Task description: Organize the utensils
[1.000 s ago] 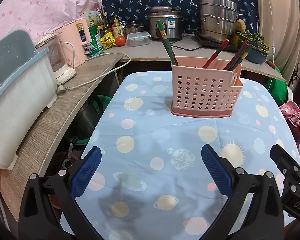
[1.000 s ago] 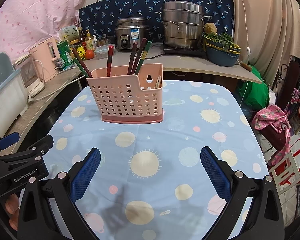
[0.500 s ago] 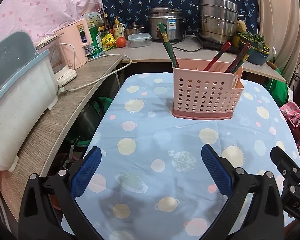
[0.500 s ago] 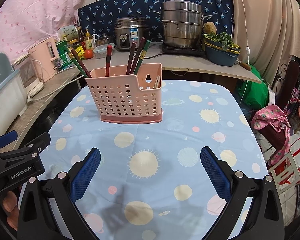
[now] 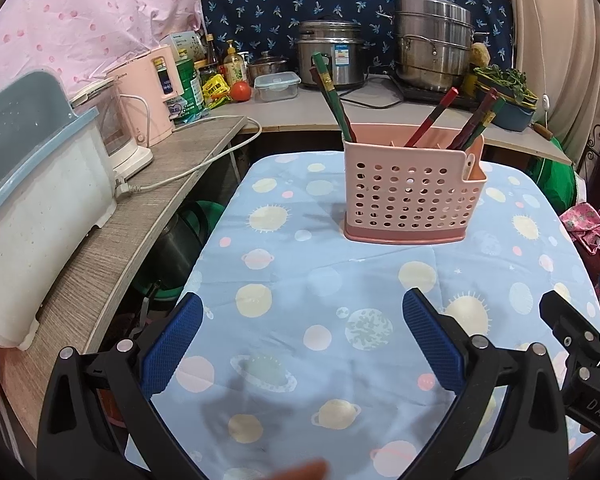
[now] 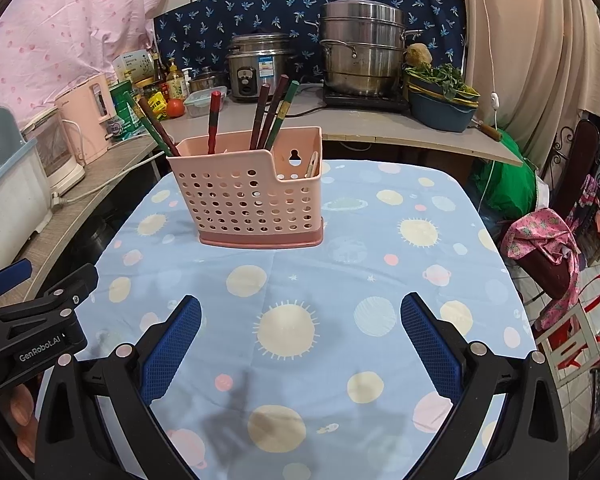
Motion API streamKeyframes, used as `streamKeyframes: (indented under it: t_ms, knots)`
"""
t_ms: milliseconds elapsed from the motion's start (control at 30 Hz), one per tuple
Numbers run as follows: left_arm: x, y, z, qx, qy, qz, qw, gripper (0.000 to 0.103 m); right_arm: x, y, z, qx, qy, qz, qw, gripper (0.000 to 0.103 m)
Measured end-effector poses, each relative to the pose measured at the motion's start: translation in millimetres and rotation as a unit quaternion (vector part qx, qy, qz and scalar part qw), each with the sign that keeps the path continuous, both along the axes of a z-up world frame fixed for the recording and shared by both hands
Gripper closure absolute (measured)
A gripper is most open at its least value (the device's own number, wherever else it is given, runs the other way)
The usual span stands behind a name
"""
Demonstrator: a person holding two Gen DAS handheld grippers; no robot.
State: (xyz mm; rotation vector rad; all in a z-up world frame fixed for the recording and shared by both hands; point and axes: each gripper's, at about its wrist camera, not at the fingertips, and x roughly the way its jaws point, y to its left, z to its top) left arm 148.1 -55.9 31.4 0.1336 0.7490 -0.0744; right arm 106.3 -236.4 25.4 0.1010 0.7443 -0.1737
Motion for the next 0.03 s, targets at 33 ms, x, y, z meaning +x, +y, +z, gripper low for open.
streamKeyframes:
  t_ms: [33]
  knots:
    - [0.8,0.2,-0.4,-0.001,0.002,0.001,1.0000,0.007,0.2,-0.2,0.0,-0.001,0.000,-0.001,1.000,0.007]
